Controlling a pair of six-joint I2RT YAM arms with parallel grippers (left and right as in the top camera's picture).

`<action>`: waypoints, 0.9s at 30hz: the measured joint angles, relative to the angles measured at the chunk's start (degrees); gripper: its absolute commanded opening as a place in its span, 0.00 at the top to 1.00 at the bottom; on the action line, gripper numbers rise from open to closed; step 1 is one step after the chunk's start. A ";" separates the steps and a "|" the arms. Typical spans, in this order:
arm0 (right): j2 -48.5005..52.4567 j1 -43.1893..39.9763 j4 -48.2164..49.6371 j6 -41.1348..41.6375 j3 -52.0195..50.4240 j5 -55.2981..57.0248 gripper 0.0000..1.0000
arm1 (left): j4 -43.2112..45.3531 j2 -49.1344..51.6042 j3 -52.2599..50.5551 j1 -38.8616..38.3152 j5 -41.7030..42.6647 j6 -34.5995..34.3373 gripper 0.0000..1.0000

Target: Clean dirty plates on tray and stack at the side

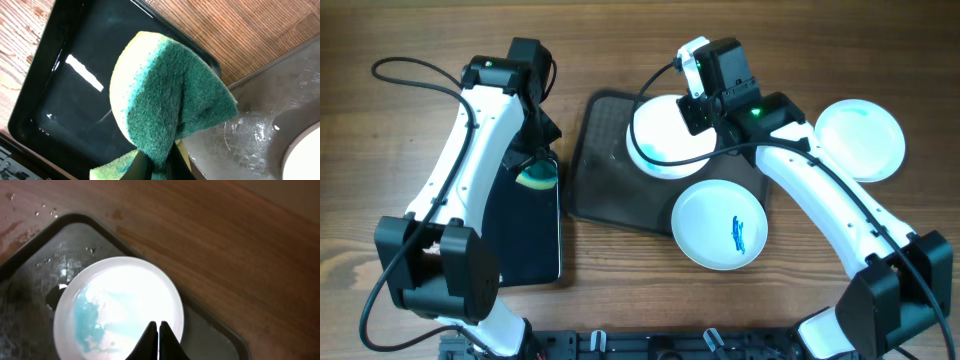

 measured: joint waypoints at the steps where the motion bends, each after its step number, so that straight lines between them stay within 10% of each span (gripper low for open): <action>1: 0.00 0.00 -0.74 1.38 0.02 -0.70 0.27 | 0.11 0.00 0.02 0.02 0.00 0.20 0.96; 5: 0.81 -0.44 -7.74 18.43 -0.07 -2.05 0.27 | 0.28 0.00 0.02 0.04 0.00 1.27 0.96; 7: 4.26 -2.16 -9.03 31.87 -2.03 -2.69 0.53 | 0.31 0.00 0.02 0.04 0.00 1.31 0.94; 9: 10.45 -4.04 -7.17 37.81 -4.48 -5.84 0.58 | 0.31 0.00 0.02 0.04 0.00 1.49 0.95; 16: 17.70 -4.61 -3.15 41.22 -5.35 -11.43 0.59 | 0.46 0.00 0.00 0.39 0.00 1.90 0.96; 19: 17.73 -4.63 -1.07 41.40 -5.38 -11.50 0.96 | 0.42 0.00 0.00 0.39 0.00 1.92 0.96; 27: 17.77 -4.98 0.90 39.54 -5.38 -10.99 0.95 | 0.02 0.00 0.02 0.39 0.02 1.92 0.96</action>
